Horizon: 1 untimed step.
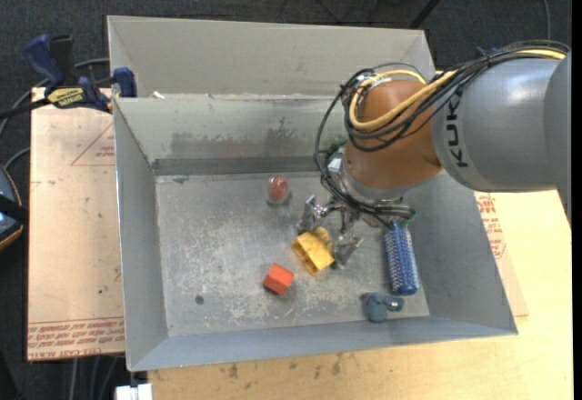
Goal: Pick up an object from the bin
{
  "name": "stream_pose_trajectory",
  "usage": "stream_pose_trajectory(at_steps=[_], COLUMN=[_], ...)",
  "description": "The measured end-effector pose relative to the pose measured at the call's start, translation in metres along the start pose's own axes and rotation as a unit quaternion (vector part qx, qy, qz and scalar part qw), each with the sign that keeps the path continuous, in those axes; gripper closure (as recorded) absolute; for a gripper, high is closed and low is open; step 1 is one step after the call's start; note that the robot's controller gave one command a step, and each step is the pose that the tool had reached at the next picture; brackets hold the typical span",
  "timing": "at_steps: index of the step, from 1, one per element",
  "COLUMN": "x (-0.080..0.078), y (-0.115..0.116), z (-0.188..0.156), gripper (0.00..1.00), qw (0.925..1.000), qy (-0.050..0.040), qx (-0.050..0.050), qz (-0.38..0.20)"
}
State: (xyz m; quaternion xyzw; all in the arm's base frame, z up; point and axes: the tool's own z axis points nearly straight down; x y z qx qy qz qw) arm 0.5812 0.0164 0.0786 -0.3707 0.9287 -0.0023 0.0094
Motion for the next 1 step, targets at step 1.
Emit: stream_pose_trajectory(at_steps=[1], x=[-0.0408], y=[0.0053], z=[-0.1213], gripper=[1.00], qw=[0.9636], qy=[0.0030], qx=[-0.006], qz=[-0.267])
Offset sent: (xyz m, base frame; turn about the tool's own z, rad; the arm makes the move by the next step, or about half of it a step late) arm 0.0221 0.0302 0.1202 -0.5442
